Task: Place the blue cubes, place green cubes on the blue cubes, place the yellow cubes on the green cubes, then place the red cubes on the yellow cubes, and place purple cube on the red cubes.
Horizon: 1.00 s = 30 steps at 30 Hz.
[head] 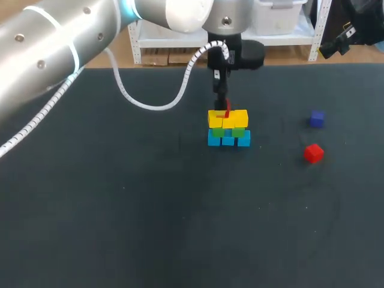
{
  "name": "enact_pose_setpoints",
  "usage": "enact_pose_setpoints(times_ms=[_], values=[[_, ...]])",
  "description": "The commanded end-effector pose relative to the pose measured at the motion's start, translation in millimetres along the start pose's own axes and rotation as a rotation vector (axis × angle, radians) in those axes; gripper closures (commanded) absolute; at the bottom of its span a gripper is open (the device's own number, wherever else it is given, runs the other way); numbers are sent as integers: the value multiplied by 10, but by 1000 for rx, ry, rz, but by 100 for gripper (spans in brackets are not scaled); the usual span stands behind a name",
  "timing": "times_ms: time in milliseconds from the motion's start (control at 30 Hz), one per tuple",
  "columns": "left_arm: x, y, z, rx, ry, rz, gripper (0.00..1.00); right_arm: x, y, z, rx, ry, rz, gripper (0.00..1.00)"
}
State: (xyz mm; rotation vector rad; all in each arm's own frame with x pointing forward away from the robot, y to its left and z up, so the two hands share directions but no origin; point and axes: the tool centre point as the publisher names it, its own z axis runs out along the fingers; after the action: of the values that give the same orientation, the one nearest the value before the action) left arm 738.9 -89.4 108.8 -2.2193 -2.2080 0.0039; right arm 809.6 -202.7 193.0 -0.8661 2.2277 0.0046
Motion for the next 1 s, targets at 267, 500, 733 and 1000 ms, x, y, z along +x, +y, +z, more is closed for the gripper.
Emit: enact_pose_setpoints(times_ms=[267,500,733,1000], values=[[440,68,-351,-75,-118,-132,0,20,36,-14,20,-4,2,0],[694,181,-520,-124,-185,-228,0,20,36,-14,20,-4,2,0],[1069,389,-555,-171,-230,-334,0,20,36,-14,20,-4,2,0],[1641,546,-639,-230,-247,-467,0,20,36,-14,20,-4,2,0]])
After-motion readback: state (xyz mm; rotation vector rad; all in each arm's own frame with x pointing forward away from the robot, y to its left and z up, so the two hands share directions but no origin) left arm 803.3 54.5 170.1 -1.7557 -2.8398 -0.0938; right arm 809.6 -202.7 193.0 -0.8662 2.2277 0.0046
